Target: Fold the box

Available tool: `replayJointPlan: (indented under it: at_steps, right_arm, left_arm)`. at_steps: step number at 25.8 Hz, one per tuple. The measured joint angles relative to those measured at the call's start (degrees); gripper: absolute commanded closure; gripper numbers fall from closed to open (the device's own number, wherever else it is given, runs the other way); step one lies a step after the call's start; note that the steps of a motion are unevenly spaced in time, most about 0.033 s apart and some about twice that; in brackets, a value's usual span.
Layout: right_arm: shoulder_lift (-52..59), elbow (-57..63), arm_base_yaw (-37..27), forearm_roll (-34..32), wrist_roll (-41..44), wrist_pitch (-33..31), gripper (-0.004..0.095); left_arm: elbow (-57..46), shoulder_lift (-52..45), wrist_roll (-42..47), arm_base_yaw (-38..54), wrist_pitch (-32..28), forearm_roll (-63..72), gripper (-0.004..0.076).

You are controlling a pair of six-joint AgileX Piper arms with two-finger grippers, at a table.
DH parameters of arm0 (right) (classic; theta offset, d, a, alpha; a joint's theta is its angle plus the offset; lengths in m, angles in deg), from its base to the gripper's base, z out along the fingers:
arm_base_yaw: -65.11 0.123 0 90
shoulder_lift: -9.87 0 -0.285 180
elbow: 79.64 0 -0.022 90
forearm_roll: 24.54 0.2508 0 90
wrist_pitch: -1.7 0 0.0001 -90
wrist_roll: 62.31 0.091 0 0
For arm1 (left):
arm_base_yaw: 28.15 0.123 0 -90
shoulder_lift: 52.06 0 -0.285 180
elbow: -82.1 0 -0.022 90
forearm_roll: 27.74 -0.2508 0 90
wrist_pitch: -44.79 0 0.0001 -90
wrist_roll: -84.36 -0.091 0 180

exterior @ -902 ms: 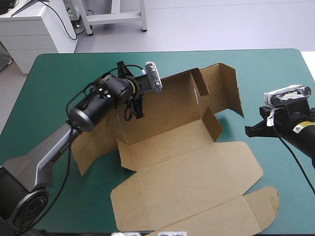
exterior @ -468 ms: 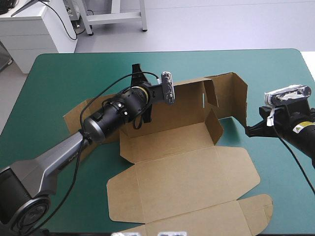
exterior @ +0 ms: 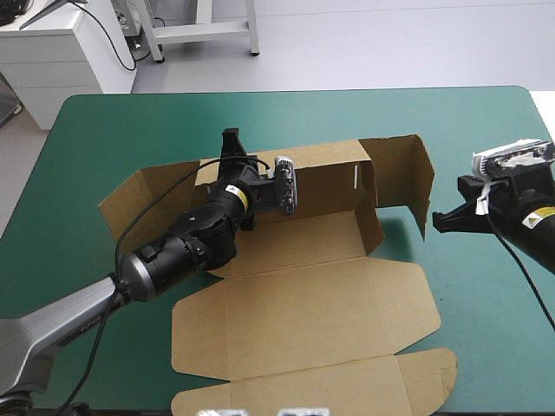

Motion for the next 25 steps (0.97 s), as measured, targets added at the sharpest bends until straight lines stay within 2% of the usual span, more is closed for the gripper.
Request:
replayJointPlan:
  at_steps: [8,18,21,25]
  right_arm:
    - [-0.92,-2.47,0.00,2.10,0.00,-0.33,0.0929]
    - [-7.59,-7.30,0.00,3.22,0.00,-1.77,0.0929]
    - [-13.76,-12.68,0.00,3.53,0.00,-6.14,0.0927]
    - [-24.11,-23.87,0.00,4.63,0.14,-11.27,0.0927]
  left_arm:
    - [-3.14,-0.06,9.04,-2.83,0.28,-10.17,0.0731]
    - [-7.58,-0.06,14.46,-3.46,0.58,-17.20,0.0731]
    - [-10.11,-0.20,21.70,-3.46,0.67,-23.19,0.0731]
    - [-10.58,-0.20,23.01,-3.46,0.71,-24.81,0.0731]
